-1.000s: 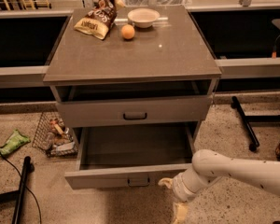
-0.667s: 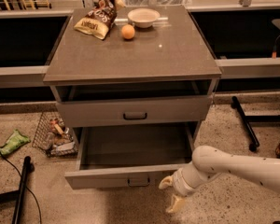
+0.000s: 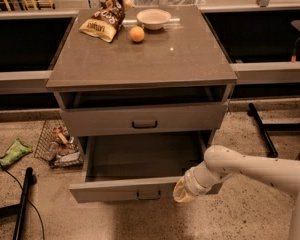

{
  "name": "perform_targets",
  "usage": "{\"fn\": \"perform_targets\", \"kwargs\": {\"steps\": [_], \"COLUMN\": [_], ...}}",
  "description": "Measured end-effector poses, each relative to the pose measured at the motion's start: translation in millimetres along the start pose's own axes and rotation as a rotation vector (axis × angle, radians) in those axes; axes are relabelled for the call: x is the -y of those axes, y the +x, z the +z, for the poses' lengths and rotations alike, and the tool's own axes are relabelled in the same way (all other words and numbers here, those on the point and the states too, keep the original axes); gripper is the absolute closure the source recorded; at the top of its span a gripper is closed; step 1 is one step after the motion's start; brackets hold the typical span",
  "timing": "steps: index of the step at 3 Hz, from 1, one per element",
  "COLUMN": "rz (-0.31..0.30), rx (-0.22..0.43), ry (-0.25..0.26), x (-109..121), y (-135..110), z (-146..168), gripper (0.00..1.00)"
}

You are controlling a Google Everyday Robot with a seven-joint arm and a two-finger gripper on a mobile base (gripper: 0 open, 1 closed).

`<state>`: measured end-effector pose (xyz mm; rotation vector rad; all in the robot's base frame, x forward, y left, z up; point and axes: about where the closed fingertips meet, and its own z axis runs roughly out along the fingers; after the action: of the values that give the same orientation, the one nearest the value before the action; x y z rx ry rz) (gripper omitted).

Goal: Close middle drawer

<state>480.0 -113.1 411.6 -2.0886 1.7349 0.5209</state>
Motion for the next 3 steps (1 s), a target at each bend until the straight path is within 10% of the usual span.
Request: {"fn": "perform_targets", "kwargs": {"steps": [1, 3], "rz": [0.000, 0.000], "rx": [0.000, 0.000], "ry": [0.003, 0.003], "x": [1.7, 1.6], "y": [0.0, 0.0], "z": [-0.5, -0.5], "gripper": [0.82, 0.27]}}
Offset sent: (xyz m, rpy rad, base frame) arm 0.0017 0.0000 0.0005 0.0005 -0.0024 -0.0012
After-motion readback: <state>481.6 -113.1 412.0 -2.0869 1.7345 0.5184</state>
